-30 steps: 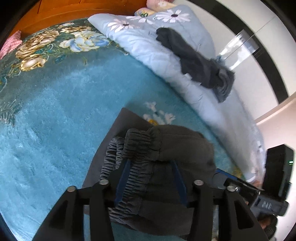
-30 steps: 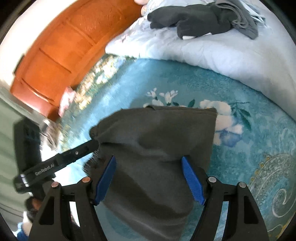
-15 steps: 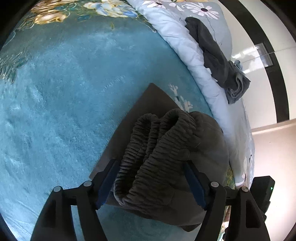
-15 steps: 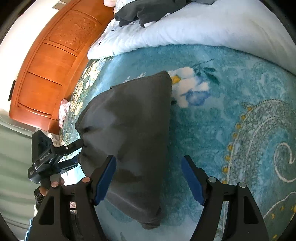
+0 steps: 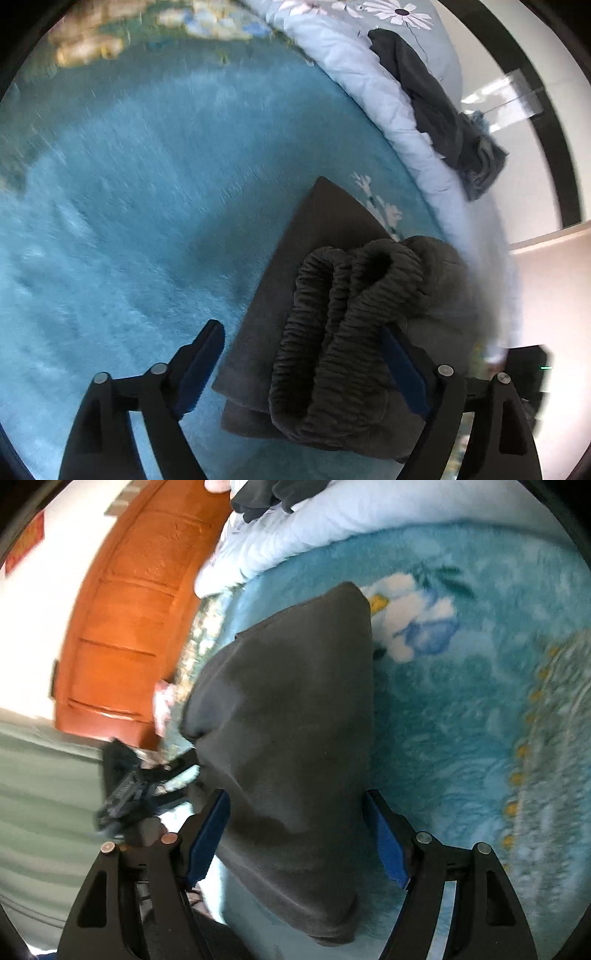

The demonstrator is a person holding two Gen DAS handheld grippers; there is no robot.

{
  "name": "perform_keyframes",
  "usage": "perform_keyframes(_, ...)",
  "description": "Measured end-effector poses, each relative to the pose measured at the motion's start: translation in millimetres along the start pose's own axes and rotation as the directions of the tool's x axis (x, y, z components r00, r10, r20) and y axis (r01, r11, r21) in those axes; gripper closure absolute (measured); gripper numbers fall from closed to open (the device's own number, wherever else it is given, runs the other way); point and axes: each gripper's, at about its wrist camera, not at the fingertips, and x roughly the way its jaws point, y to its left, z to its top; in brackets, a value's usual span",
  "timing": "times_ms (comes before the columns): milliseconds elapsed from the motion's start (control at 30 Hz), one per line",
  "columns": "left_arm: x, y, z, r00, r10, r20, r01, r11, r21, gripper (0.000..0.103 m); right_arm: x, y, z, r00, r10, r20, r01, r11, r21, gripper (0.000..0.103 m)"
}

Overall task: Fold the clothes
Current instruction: 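Grasp the folded sweatpants with both grippers and lift them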

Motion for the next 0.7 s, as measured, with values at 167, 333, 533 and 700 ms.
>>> perform_keyframes(167,12,37,1,0.973,-0.229,-0.039,0.22,0.963,-0.156,0.007,6,-20,0,0.988,0.147,0.036,-0.15,0.986,0.075,0.016)
perform_keyframes(333,21,21,5,0.97,-0.236,-0.059,0.234,0.971,-0.044,0.0,20,-23,6,0.989,0.143,0.027,-0.144,0.986,0.083,0.015)
perform_keyframes(533,28,5,17,0.971,-0.226,-0.081,0.228,0.973,0.025,0.0,24,-18,12,0.995,0.102,0.007,-0.102,0.992,0.068,0.015)
perform_keyframes(700,27,-1,18,0.984,-0.164,-0.069,0.165,0.986,0.009,0.004,25,-18,13,0.999,0.047,0.027,-0.051,0.99,0.128,0.015)
